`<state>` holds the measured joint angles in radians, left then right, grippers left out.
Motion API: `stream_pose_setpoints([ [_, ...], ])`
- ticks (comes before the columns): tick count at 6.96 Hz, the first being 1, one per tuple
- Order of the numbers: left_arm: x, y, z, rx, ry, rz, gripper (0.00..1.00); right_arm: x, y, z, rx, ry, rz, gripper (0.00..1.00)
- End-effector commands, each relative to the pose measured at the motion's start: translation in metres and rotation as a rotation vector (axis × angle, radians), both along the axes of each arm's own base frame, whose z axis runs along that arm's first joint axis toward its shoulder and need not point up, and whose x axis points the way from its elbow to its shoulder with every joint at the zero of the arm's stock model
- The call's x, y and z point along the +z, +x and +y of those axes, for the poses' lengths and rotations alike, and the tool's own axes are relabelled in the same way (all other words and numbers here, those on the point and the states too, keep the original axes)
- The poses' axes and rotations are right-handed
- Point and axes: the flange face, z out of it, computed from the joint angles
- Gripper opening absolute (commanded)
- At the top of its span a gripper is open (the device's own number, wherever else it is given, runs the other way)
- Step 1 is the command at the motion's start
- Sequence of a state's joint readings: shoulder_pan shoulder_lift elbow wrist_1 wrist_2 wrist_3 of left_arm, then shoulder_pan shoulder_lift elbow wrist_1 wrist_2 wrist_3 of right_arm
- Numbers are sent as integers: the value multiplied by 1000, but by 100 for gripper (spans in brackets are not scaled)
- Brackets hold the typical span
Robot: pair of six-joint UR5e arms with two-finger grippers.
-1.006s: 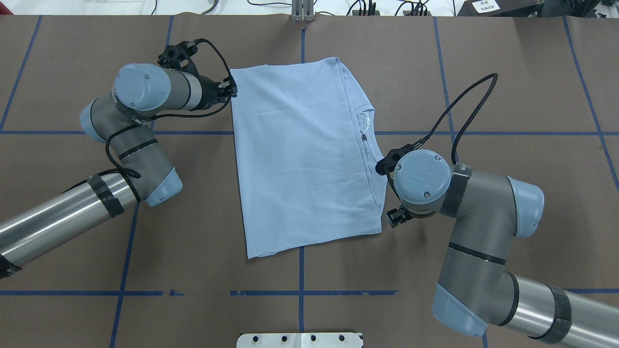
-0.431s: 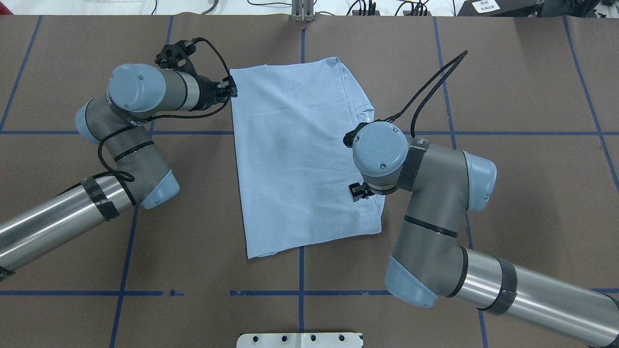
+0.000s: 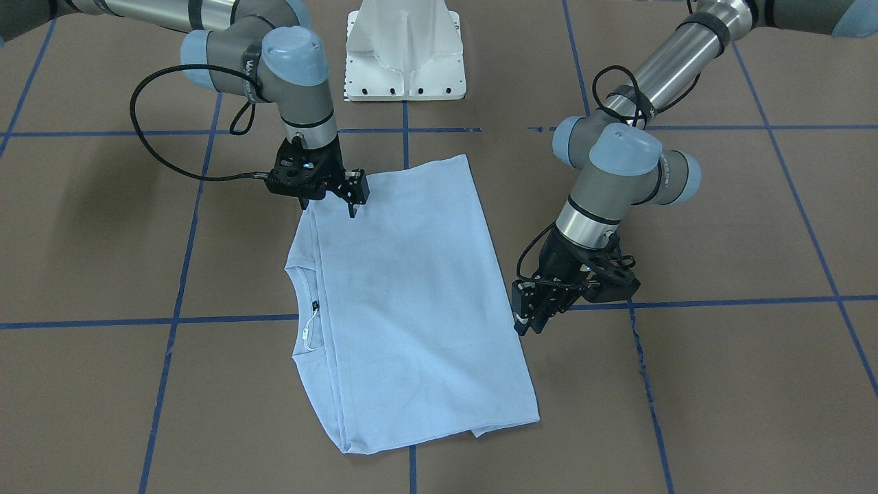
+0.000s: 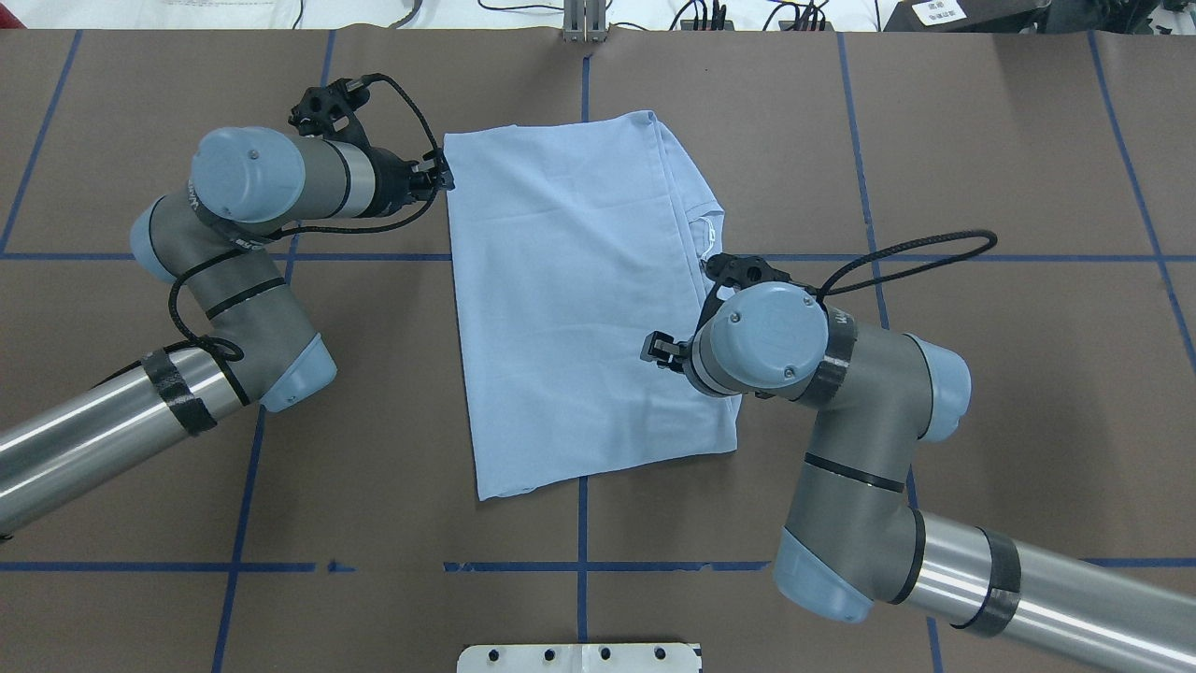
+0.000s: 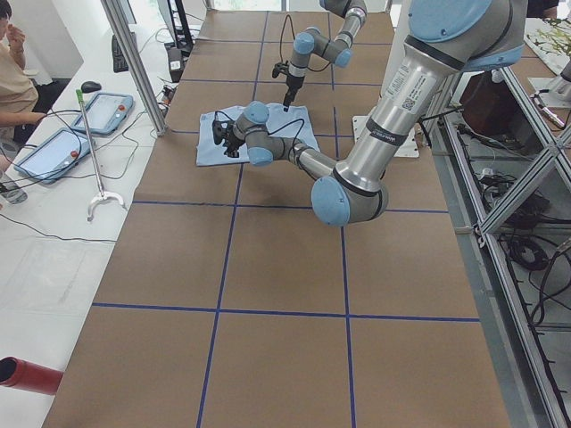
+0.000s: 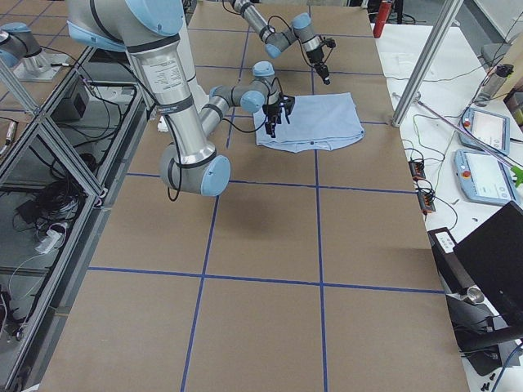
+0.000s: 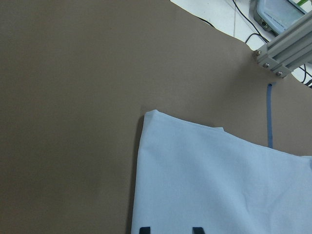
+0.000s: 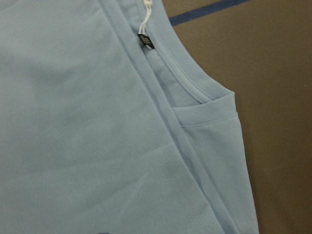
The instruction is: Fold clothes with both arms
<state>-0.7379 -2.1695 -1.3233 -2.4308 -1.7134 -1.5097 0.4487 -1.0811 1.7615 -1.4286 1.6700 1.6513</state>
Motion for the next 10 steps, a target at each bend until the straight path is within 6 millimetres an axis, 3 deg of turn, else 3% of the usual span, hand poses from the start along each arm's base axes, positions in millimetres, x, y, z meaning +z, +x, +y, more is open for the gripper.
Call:
stream_pose_setpoints([
  [1, -2, 1, 1, 1, -1, 1, 40, 16, 1, 5, 155, -130, -59, 92],
  [2, -1, 4, 3, 5, -4, 1, 40, 37, 4, 11, 166, -157, -40, 91],
  [4, -2, 9, 7, 11, -2, 4, 40, 41, -5, 25, 169, -181, -39, 87],
  [5, -2, 9, 7, 11, -2, 4, 40, 42, -5, 25, 169, -182, -38, 69],
  [7, -2, 9, 7, 11, -2, 4, 40, 42, -5, 26, 166, -183, -38, 0],
  [10, -2, 10, 8, 13, -3, 4, 40, 32, -3, 30, 157, -176, -56, 0],
])
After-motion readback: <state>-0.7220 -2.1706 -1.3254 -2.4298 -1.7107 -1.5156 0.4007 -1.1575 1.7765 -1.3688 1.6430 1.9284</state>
